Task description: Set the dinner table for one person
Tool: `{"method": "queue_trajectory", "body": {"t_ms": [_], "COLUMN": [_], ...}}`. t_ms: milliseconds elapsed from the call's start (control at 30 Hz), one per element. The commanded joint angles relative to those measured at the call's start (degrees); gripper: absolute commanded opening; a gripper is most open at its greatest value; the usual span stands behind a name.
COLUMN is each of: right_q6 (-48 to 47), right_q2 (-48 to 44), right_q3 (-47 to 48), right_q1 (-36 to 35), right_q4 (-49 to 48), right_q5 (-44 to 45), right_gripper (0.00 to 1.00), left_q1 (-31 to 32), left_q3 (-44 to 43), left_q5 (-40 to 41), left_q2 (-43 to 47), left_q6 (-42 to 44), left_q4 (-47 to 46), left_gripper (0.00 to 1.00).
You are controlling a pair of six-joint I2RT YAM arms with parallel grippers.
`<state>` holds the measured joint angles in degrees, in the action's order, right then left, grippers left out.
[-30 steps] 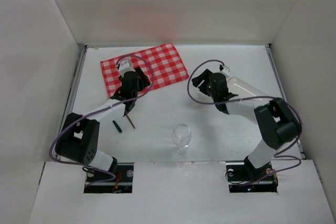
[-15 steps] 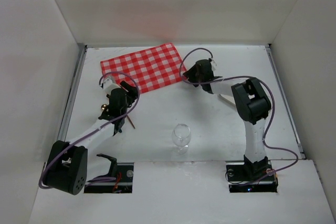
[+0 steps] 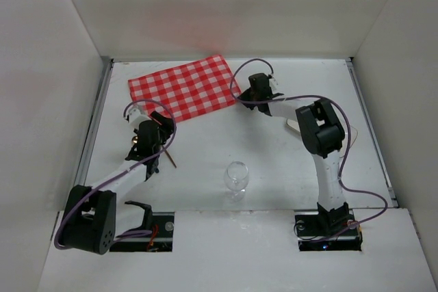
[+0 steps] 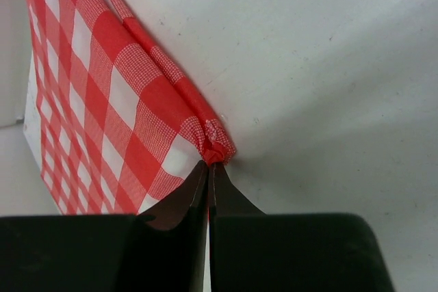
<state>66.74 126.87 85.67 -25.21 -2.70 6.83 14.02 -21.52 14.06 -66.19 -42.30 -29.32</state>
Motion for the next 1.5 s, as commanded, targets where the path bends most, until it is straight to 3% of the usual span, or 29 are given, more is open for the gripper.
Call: {"method": "queue_trajectory", "body": {"t_ms": [0, 200, 400, 933, 1200, 1467], "right_q6": [4.2, 9.1, 6.8, 5.6, 3.0, 2.5], "right_q2": [-0.8, -10.3, -16.9, -32.1, -35.7, -35.0], "right_q3": [-1.1, -15.2, -25.2, -54.5, -60.4, -57.7], "right_q1": [0.0, 4.6, 7.9, 10.2, 10.8, 12.9], "right_q4": [-4.7, -20.7, -25.7, -39.9, -40.3, -37.8], "right_q5": [0.1, 0.4, -0.2, 0.6, 0.6, -1.4], "right_gripper": [0.04, 0.03, 0.03, 0.03, 0.03, 0.05], "left_q1": [-1.1, 2.2, 7.6, 12.7, 14.2, 15.1], "left_q3": [1.0, -2.2, -5.6, -10.9, -13.6, -15.1], "left_q5": [-0.7, -2.1, -1.1, 3.3, 3.7, 3.7], "left_q2": [-0.4, -6.7, -13.1, -22.0, -26.4, -27.3], "left_q6": [-0.9, -0.5, -0.8, -2.0, -2.4, -2.4], "left_q4": [-3.4, -4.2, -6.4, -2.4, -2.9, -3.5], "left_gripper": [0.55, 0.48, 0.39, 0.35, 0.35, 0.35]}}
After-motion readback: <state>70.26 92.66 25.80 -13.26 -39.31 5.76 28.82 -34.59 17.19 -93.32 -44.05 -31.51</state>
